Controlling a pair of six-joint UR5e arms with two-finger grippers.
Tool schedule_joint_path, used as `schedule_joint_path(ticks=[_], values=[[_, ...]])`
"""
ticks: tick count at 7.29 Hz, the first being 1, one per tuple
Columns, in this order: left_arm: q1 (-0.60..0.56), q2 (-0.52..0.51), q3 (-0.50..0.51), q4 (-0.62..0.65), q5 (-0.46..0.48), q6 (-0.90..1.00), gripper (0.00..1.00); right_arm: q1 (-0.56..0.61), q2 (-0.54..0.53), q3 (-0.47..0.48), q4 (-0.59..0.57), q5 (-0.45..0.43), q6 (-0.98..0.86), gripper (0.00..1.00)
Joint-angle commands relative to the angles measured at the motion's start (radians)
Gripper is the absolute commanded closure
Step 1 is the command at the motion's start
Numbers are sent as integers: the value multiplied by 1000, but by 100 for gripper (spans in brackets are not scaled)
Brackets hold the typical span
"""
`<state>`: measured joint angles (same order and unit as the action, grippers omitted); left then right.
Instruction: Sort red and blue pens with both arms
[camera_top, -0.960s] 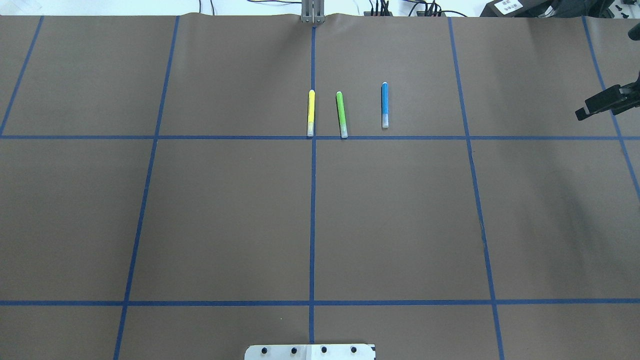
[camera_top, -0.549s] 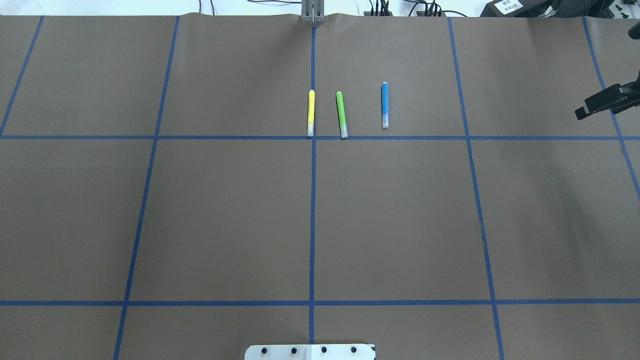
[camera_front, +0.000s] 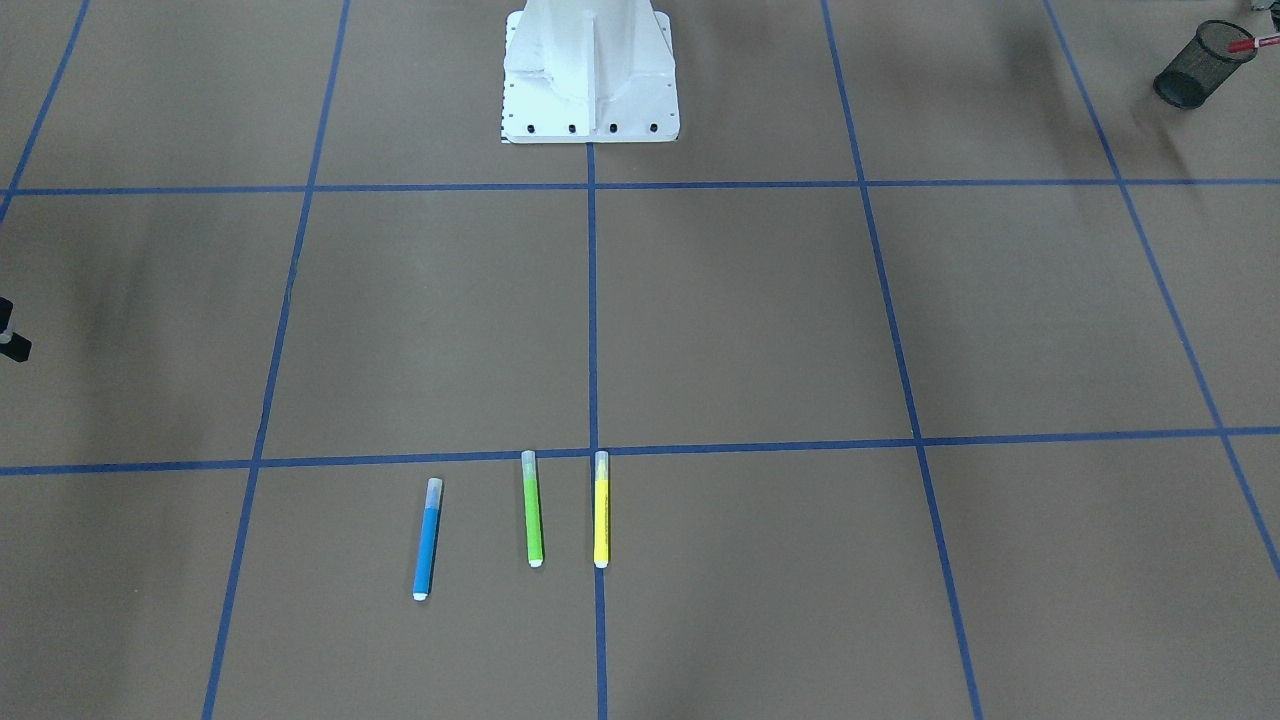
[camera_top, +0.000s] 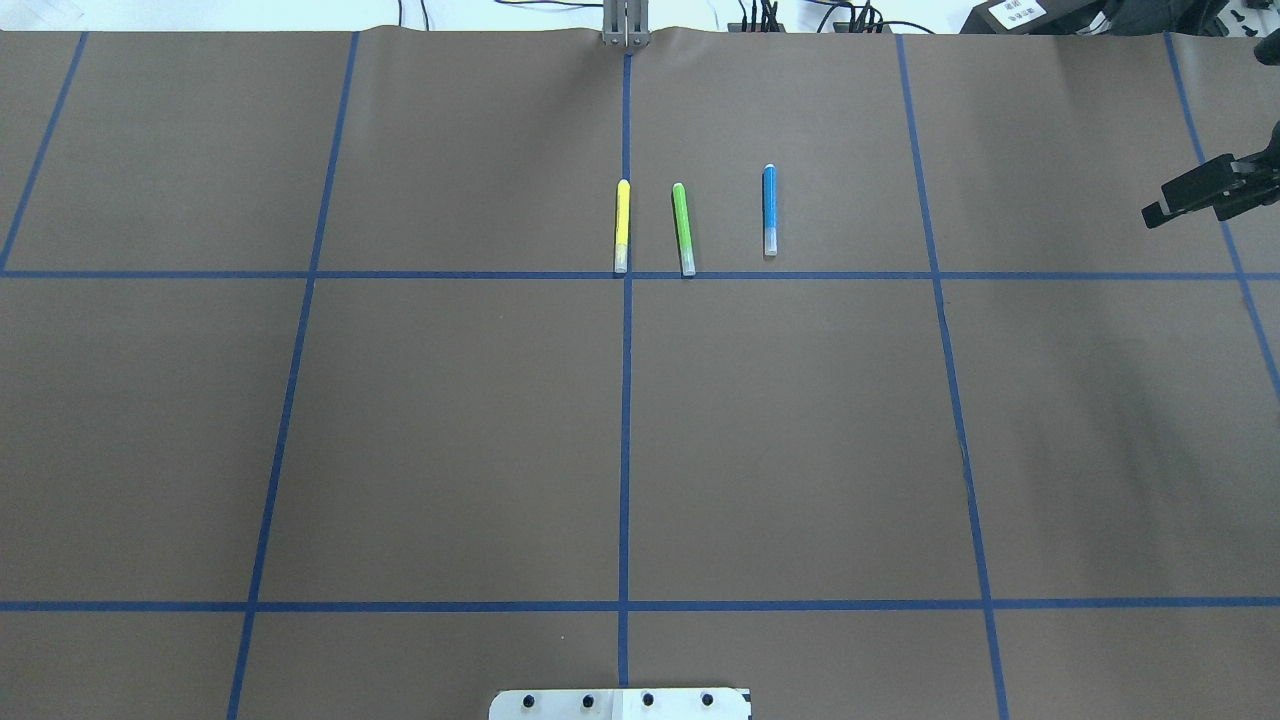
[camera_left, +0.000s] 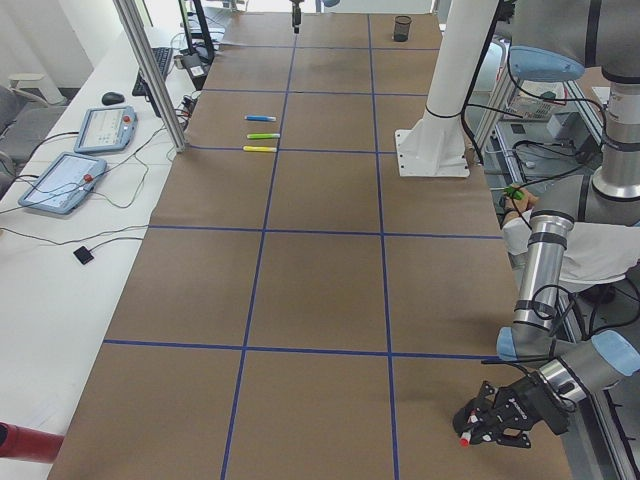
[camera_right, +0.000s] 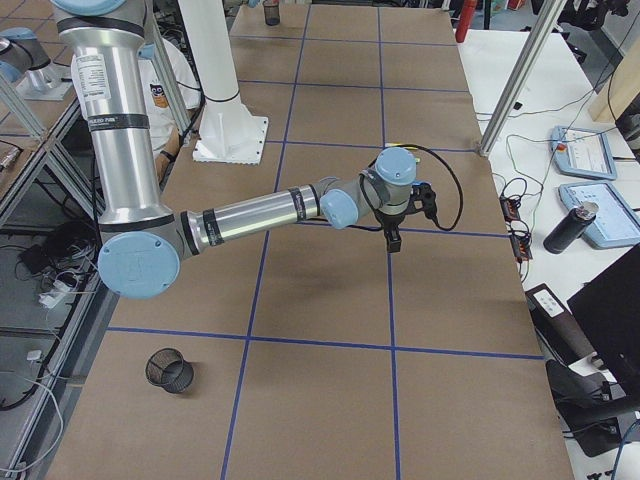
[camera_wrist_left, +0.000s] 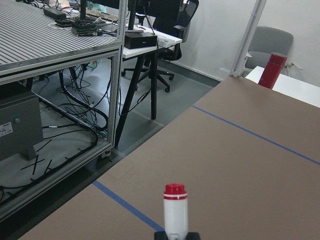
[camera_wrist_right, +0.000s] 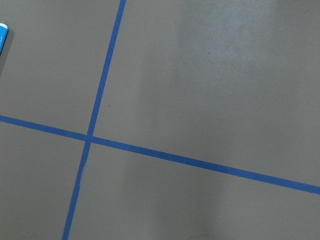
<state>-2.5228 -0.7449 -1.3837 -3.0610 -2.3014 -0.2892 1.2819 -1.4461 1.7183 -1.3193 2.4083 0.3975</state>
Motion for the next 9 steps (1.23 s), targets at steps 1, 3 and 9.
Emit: schedule_joint_path(ticks=[1,3,9], values=[[-1,2,0,31,36,19,100,-4,1,0,0,0,3,0],[1,19,0,33,40,33,100,-6,6,0,0,0,3,0],[-36,70,0,19,36,94,84,-16,6,-9,-1,-2,3,0]])
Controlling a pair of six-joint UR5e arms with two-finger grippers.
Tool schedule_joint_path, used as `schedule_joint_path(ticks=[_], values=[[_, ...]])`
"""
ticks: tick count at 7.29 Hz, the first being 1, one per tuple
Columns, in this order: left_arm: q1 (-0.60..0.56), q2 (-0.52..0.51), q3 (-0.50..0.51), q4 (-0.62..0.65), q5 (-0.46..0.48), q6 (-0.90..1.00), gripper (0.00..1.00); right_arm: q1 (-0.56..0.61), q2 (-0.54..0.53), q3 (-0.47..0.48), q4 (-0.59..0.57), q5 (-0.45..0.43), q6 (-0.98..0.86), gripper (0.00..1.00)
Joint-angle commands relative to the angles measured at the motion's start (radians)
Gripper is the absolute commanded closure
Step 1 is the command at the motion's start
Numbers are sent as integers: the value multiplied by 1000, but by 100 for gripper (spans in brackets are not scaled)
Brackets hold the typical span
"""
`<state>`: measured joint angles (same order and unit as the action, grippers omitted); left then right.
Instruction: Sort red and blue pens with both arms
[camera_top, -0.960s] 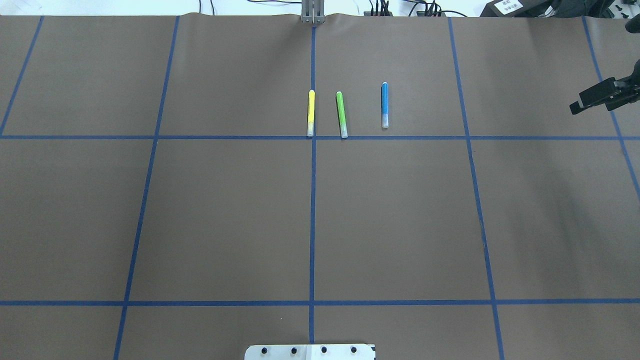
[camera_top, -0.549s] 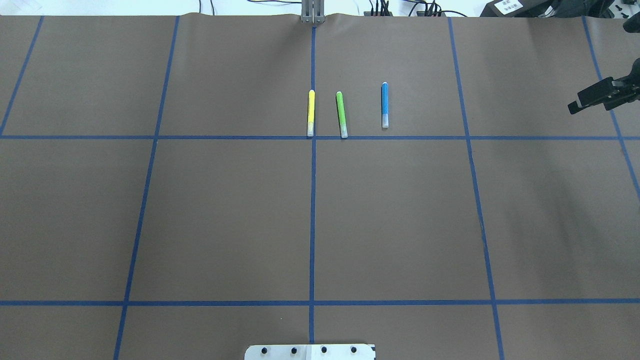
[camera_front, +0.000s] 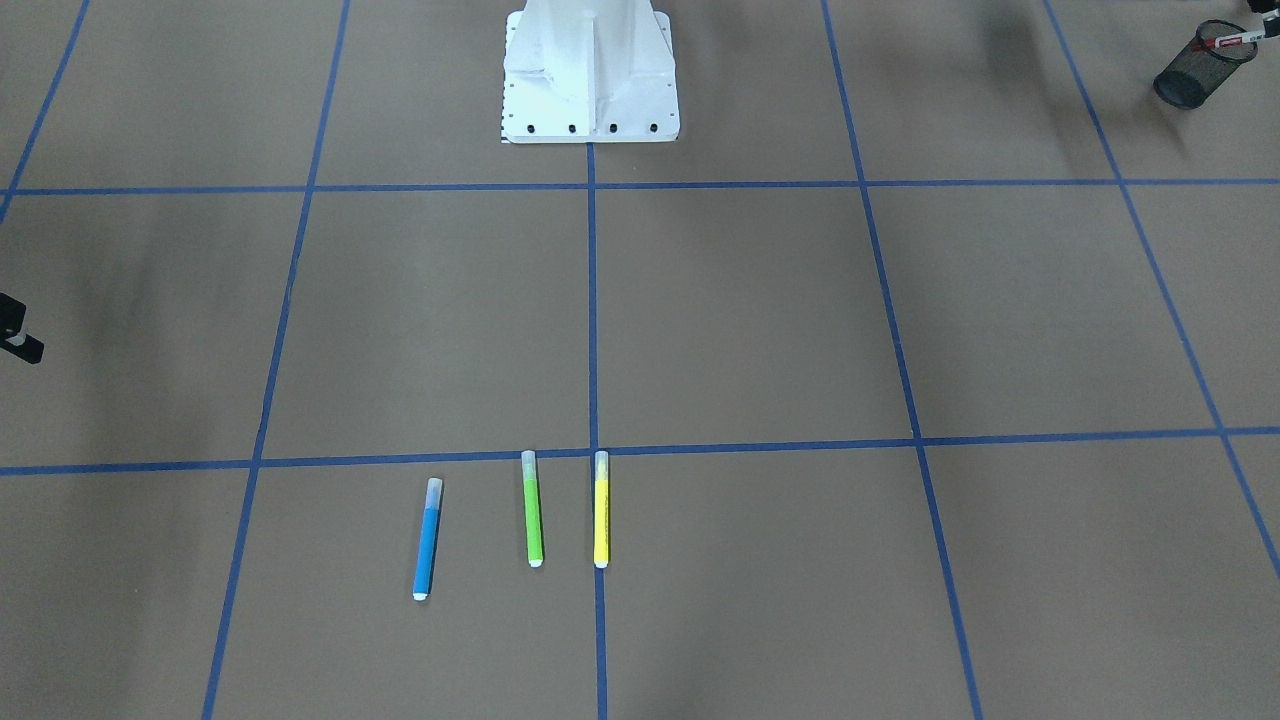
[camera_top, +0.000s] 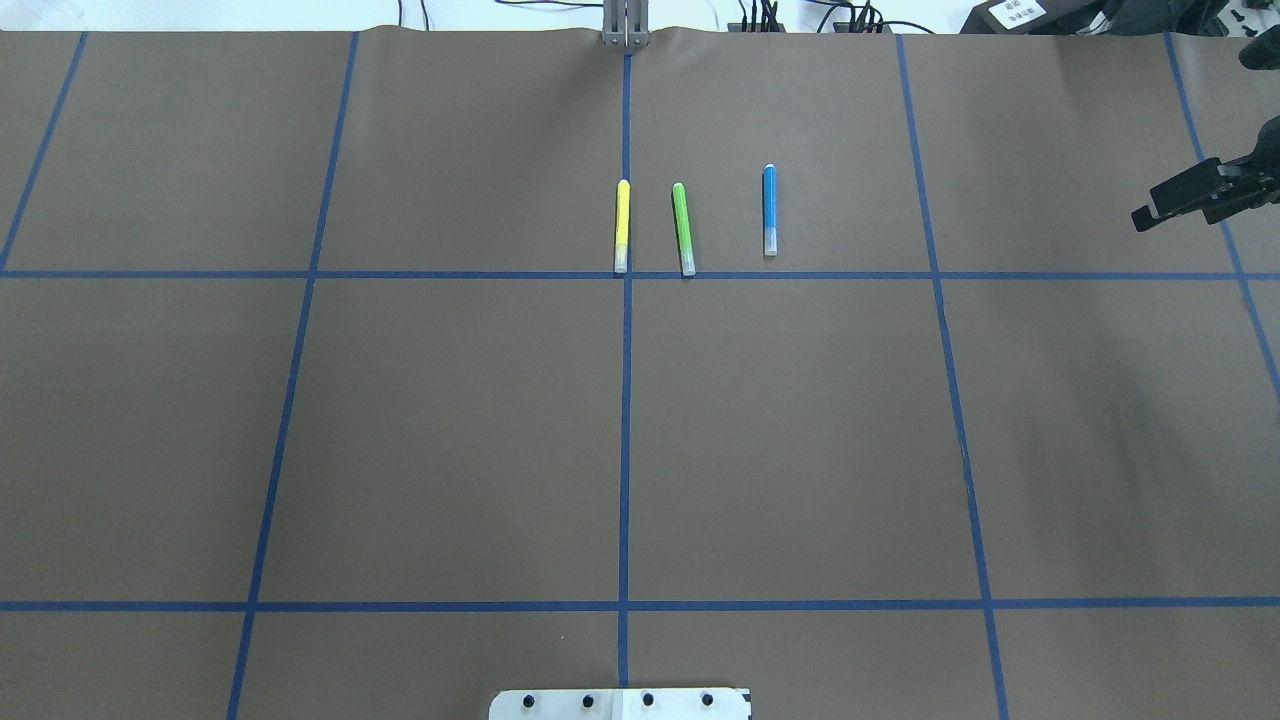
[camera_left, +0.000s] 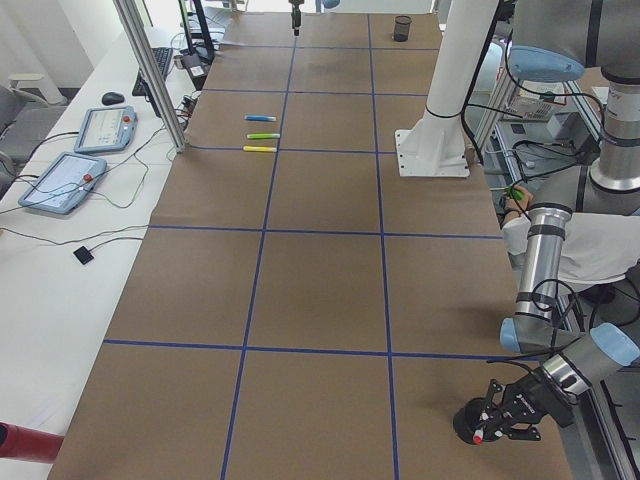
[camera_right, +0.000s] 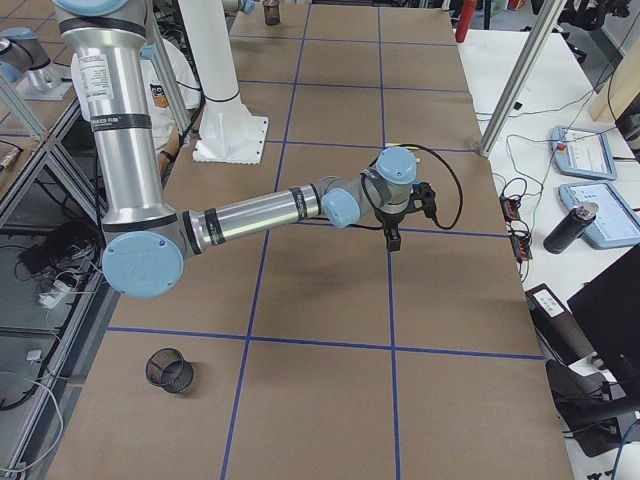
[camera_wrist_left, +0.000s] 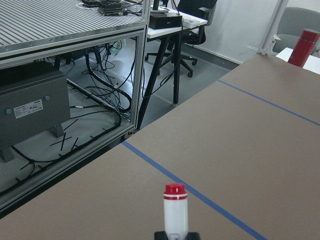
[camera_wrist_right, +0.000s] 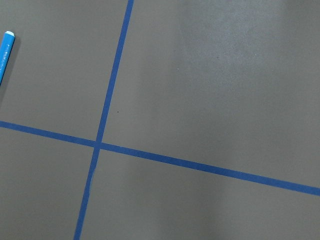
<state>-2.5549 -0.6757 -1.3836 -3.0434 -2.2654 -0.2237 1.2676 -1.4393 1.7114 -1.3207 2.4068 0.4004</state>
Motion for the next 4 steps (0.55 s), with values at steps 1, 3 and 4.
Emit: schedule_joint_path(ticks=[1,3,4], values=[[-16,1,1,2,-2,52,73,-2,0,-3,0,0,0,0],[-44,1,0,2,-8,55,0,-4,-1,-1,0,0,0,0],[-44,1,0,3,-11,55,0,-4,0,-1,0,0,3,0]])
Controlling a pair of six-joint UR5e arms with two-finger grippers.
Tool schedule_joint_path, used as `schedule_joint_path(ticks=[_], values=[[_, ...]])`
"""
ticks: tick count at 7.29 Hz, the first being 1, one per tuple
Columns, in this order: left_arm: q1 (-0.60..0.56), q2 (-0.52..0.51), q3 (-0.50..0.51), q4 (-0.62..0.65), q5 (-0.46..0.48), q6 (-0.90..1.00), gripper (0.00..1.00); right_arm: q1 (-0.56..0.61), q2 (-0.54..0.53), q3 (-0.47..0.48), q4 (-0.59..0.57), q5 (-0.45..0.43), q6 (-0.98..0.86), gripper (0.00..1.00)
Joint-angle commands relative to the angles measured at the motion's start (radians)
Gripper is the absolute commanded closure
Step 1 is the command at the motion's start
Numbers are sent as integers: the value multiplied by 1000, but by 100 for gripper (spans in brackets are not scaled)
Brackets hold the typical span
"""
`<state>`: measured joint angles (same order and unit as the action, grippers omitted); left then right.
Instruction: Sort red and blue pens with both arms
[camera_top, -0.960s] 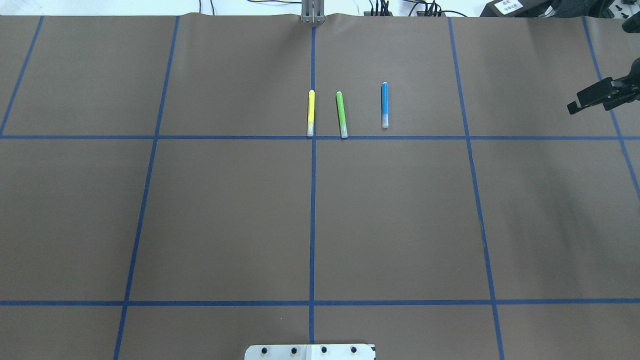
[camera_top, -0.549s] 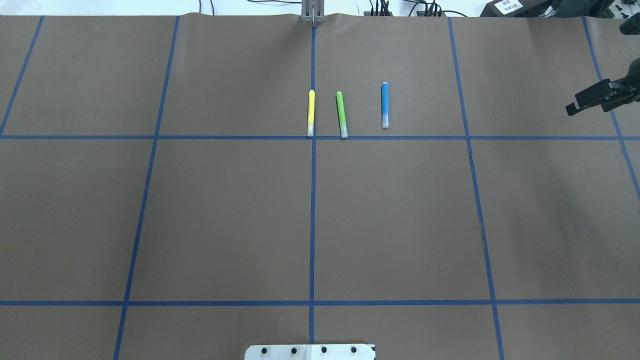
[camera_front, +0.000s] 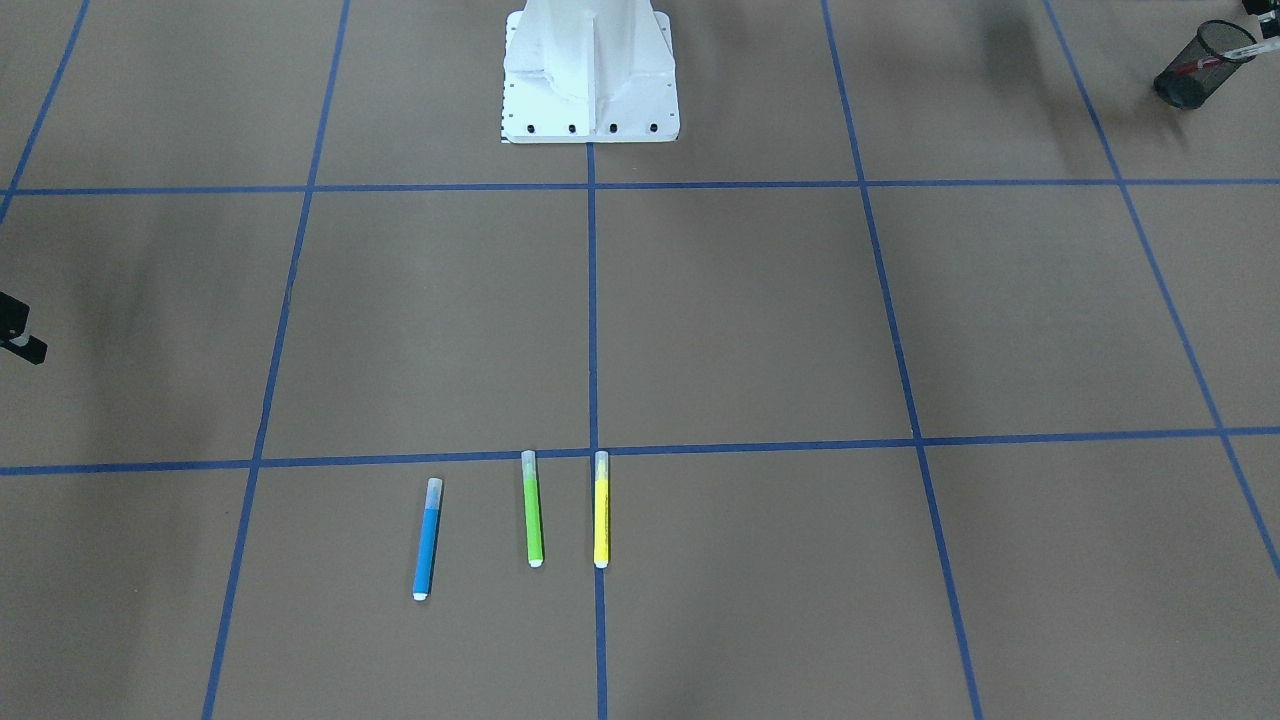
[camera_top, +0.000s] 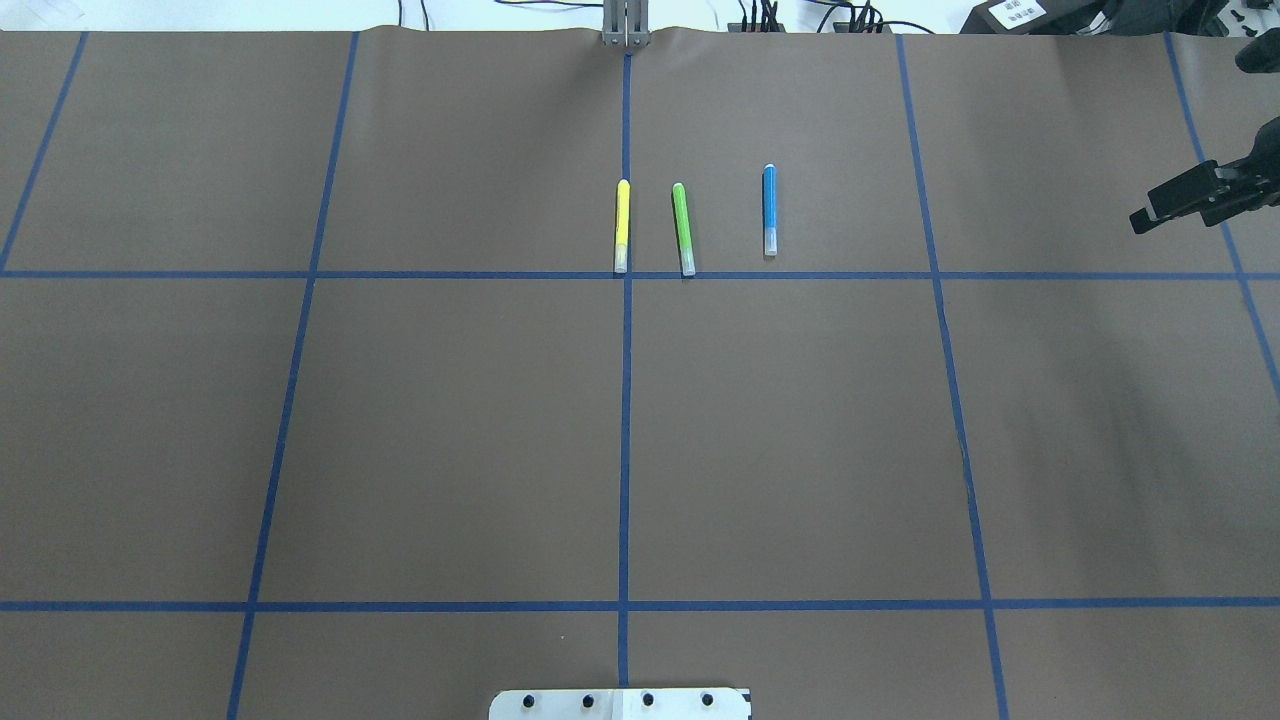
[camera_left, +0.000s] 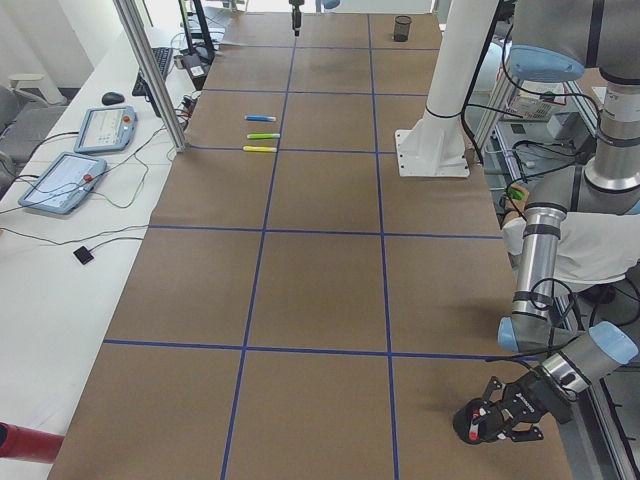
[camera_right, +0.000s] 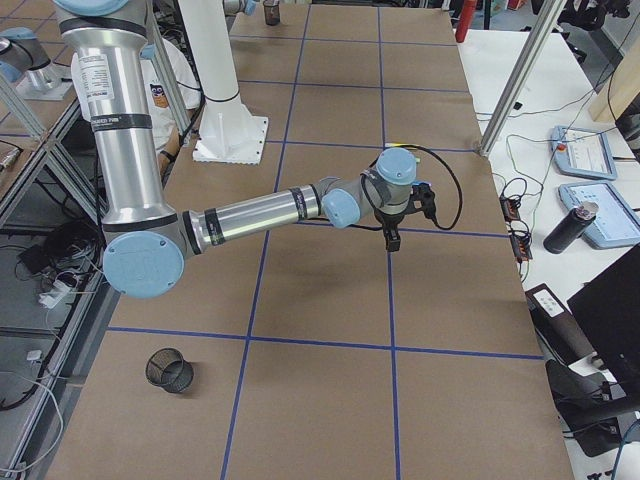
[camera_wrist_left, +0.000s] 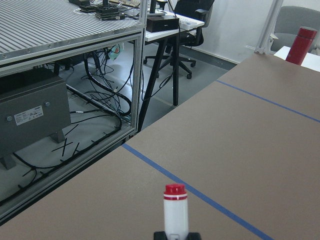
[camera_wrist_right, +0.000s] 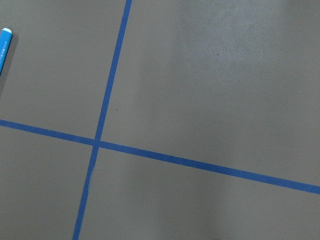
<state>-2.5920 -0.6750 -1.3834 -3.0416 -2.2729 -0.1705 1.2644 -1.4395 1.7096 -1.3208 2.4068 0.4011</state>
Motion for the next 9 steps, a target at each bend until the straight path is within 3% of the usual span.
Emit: schedule_joint_path(ticks=[1,2,4,7,9], values=[[-7,-2,-5,12,-7,2,0,-2,1,1,0,0,10,0],[-2,-8,-20,39,-14,0,0,-3,2,-1,0,0,12,0],[19,-63,-182,282,-11,2,0,-14,8,-5,0,-3,43,0],[282,-252,-215,534,-13,2,0,-121,111,-13,2,-109,325,0],[483,-419,-213,681,-104,-1,0,-213,253,-101,0,-208,453,0]])
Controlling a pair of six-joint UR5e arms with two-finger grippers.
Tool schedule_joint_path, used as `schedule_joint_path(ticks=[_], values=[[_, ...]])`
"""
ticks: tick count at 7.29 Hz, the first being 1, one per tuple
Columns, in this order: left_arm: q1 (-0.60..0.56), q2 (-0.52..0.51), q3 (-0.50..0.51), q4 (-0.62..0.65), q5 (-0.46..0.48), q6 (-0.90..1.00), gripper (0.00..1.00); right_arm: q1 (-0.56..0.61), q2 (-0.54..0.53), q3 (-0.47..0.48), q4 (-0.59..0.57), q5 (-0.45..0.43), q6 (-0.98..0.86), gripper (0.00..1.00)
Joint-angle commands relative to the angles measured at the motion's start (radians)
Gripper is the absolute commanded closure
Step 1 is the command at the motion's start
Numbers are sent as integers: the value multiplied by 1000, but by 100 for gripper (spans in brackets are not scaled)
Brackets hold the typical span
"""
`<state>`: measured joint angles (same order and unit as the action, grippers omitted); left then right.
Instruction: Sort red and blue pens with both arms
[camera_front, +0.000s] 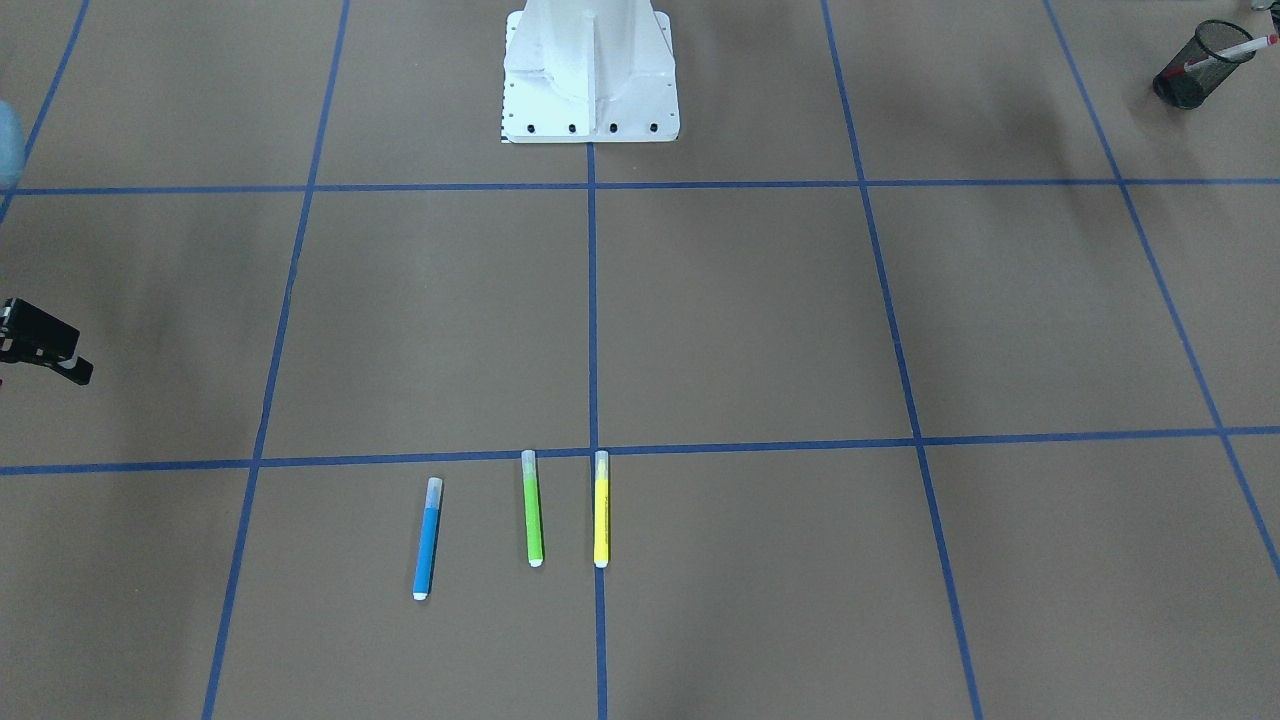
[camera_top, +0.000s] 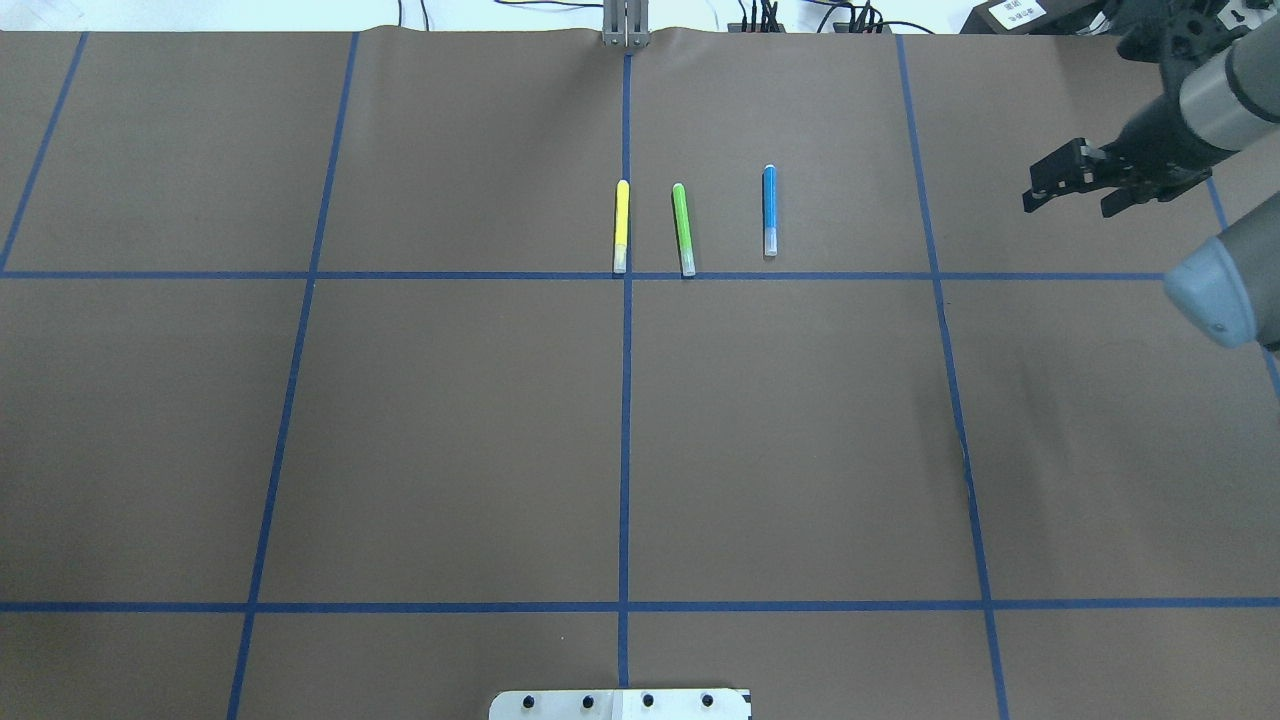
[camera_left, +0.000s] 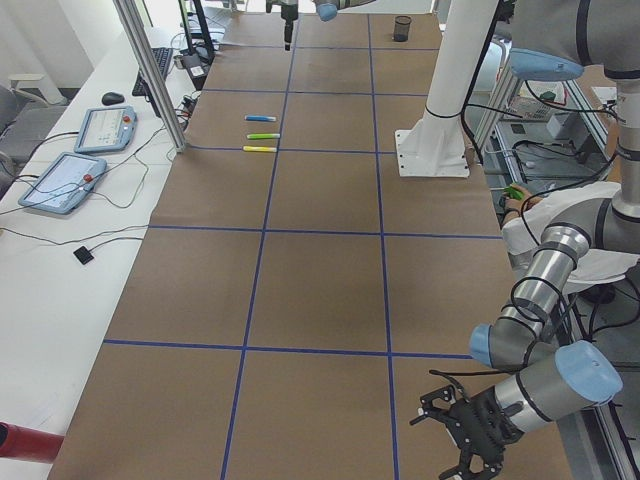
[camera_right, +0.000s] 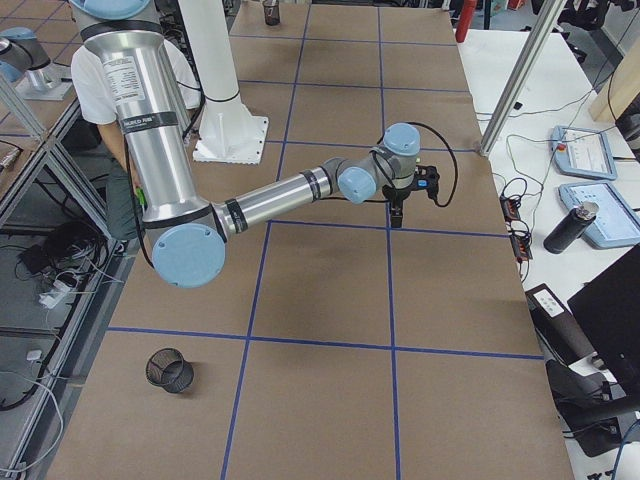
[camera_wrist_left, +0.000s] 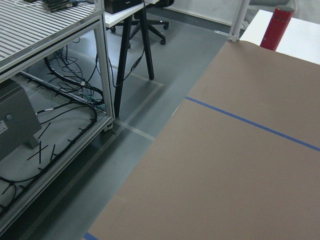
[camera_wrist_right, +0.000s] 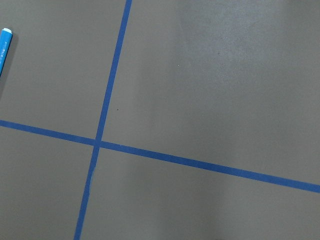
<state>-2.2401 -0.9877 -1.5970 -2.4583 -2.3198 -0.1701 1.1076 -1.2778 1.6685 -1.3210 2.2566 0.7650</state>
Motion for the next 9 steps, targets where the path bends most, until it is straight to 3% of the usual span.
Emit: schedule_joint_path(ticks=[1,4,6,7,9], values=[[225,-208,2,184,-64,-6,0,-93,177,-134,0,-93,159,0],[449,-477,20,404,-70,-6,0,-161,412,-402,0,-190,220,1],[554,-605,130,407,-72,-14,0,-186,524,-554,9,-193,224,2],[563,-673,196,409,-94,-14,0,-212,534,-600,99,-193,240,3],[565,-703,232,407,-118,-12,0,-251,634,-755,138,-218,283,7]])
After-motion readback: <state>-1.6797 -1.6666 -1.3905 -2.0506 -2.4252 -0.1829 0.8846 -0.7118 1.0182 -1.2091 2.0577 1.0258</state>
